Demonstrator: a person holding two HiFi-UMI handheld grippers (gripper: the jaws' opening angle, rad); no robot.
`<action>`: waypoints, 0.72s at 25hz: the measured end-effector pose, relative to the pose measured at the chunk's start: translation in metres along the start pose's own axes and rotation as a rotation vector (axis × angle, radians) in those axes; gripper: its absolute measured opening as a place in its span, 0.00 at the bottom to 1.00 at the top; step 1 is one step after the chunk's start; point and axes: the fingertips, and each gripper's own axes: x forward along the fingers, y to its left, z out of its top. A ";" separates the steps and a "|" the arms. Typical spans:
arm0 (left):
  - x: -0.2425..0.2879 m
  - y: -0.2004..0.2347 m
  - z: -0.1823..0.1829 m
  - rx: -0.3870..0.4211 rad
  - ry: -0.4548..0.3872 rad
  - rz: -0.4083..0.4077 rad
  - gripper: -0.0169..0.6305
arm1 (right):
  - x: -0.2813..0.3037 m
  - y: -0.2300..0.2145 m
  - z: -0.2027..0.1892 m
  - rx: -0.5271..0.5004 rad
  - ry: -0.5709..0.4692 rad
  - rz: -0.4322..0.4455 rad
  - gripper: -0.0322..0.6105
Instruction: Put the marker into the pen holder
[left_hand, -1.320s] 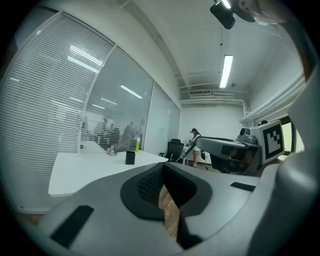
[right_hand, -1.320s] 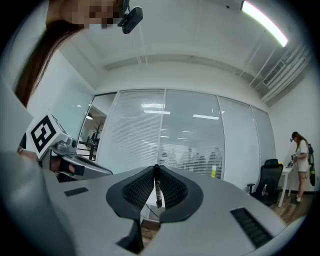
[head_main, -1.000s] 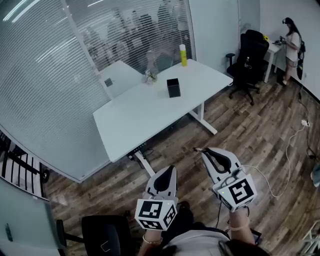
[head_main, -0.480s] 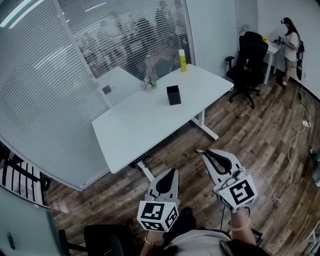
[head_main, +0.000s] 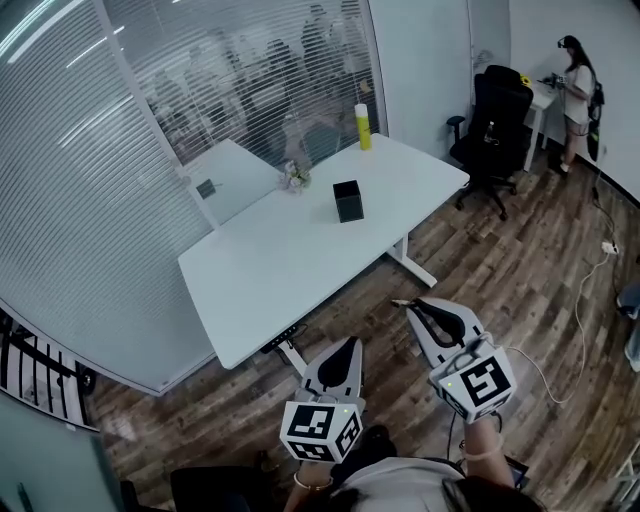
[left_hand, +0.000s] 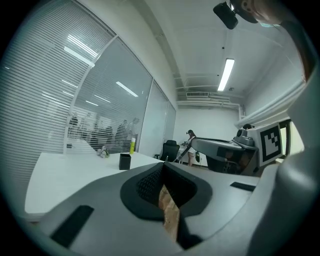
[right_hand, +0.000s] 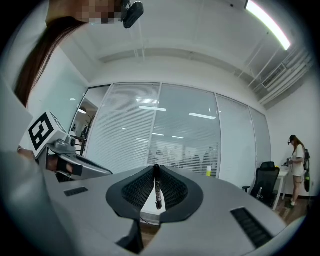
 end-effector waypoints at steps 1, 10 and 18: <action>0.003 0.004 0.001 0.001 -0.001 -0.005 0.05 | 0.005 -0.001 0.000 -0.002 0.000 -0.005 0.14; 0.028 0.039 0.010 0.011 0.007 -0.042 0.05 | 0.048 -0.013 0.003 0.001 0.004 -0.044 0.14; 0.040 0.057 0.012 0.002 0.013 -0.064 0.05 | 0.070 -0.011 -0.001 0.012 0.019 -0.053 0.14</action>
